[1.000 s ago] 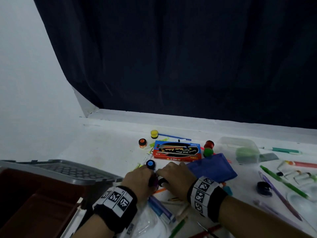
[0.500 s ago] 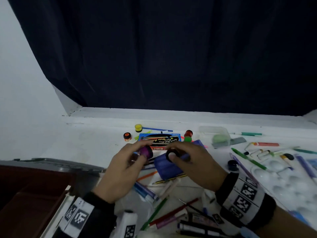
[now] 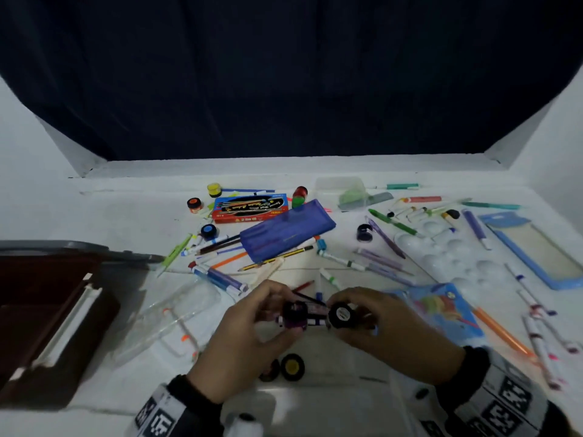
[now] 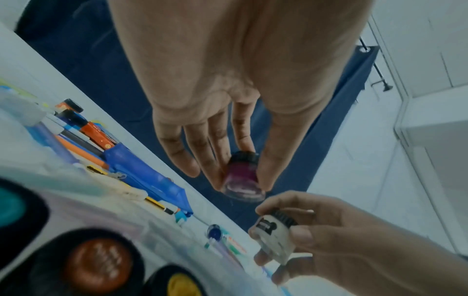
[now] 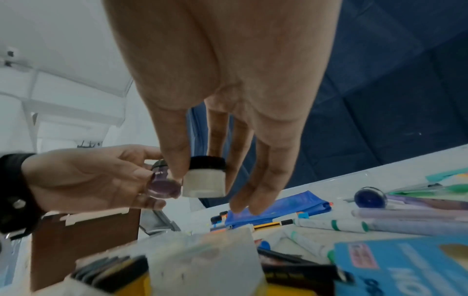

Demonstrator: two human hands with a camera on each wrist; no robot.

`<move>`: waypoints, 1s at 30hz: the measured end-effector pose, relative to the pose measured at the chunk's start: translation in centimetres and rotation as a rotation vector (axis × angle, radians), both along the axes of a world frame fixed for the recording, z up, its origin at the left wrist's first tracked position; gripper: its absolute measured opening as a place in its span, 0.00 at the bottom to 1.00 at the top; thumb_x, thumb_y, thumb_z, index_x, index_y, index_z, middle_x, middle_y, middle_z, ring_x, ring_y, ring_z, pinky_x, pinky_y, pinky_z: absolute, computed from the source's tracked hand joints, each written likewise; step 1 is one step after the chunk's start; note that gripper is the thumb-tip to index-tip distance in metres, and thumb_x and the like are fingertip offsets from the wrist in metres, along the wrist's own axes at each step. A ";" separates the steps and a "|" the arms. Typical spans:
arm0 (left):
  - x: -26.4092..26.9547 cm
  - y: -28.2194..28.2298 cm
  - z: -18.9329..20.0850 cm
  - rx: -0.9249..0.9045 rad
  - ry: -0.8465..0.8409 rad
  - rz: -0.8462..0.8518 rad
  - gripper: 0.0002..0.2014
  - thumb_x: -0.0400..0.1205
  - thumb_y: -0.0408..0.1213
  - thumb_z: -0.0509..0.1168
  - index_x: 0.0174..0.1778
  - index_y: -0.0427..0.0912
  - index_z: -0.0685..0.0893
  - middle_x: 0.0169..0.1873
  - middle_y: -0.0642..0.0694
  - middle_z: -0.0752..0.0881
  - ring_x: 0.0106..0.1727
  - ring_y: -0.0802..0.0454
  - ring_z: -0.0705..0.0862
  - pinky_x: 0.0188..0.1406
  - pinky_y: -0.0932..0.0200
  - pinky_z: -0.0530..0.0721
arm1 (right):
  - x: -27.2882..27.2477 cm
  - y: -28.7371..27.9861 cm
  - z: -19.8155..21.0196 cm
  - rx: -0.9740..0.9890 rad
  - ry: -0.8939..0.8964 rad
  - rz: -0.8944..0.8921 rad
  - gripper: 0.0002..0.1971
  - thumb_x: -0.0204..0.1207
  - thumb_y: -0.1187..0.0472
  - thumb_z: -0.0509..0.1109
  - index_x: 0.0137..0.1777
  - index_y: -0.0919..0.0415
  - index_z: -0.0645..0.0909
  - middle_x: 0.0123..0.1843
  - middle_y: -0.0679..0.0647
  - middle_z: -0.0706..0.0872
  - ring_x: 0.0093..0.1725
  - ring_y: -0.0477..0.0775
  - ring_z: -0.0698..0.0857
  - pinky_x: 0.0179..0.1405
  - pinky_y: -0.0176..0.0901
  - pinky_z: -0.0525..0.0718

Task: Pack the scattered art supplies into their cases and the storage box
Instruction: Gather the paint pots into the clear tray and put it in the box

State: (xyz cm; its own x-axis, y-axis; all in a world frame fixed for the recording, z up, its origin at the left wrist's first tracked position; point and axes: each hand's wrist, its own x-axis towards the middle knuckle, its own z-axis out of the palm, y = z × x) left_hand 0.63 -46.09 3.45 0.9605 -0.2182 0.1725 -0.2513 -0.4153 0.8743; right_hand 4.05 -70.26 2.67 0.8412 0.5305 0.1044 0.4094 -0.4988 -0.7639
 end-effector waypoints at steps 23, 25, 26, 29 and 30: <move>-0.7 -2.2 -3.2 0.645 0.030 -0.331 0.12 0.82 0.50 0.69 0.61 0.58 0.86 0.49 0.56 0.87 0.47 0.60 0.81 0.49 0.62 0.79 | -2.1 0.9 -0.8 -0.628 -0.121 0.189 0.15 0.74 0.43 0.73 0.57 0.46 0.84 0.54 0.45 0.86 0.57 0.47 0.80 0.56 0.46 0.80; -0.3 -2.6 -3.3 0.653 0.059 -0.345 0.13 0.83 0.46 0.68 0.64 0.57 0.87 0.51 0.53 0.86 0.47 0.60 0.78 0.48 0.66 0.75 | -2.0 1.2 -0.5 -0.673 -0.124 0.195 0.15 0.74 0.42 0.72 0.58 0.46 0.84 0.55 0.47 0.86 0.56 0.48 0.80 0.56 0.47 0.80; -0.1 -2.8 -3.2 0.656 0.068 -0.356 0.13 0.83 0.45 0.68 0.63 0.55 0.88 0.51 0.52 0.85 0.47 0.59 0.77 0.48 0.66 0.73 | -1.9 1.3 -0.4 -0.688 -0.127 0.191 0.15 0.74 0.41 0.72 0.57 0.46 0.85 0.54 0.48 0.85 0.55 0.48 0.81 0.56 0.47 0.80; 0.7 -3.6 -2.8 0.700 0.096 -0.397 0.12 0.82 0.42 0.70 0.60 0.50 0.90 0.51 0.49 0.88 0.50 0.55 0.83 0.51 0.64 0.78 | -1.5 1.7 -0.5 -0.730 -0.116 0.187 0.17 0.73 0.37 0.71 0.54 0.48 0.86 0.51 0.49 0.85 0.51 0.49 0.82 0.53 0.47 0.82; 0.8 -3.6 -2.6 0.708 0.100 -0.400 0.11 0.82 0.42 0.70 0.58 0.50 0.91 0.49 0.50 0.89 0.49 0.54 0.85 0.52 0.62 0.81 | -1.4 1.8 -0.5 -0.742 -0.110 0.194 0.18 0.72 0.36 0.71 0.52 0.48 0.86 0.50 0.49 0.86 0.50 0.49 0.82 0.52 0.48 0.82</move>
State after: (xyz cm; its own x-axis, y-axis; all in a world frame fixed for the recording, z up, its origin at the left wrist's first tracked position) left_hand 1.44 -49.71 0.84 0.7904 -0.5728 -0.2173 -0.4321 -0.7727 0.4650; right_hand 2.67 -68.46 2.20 0.7313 0.6312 -0.2584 0.5961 -0.7756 -0.2076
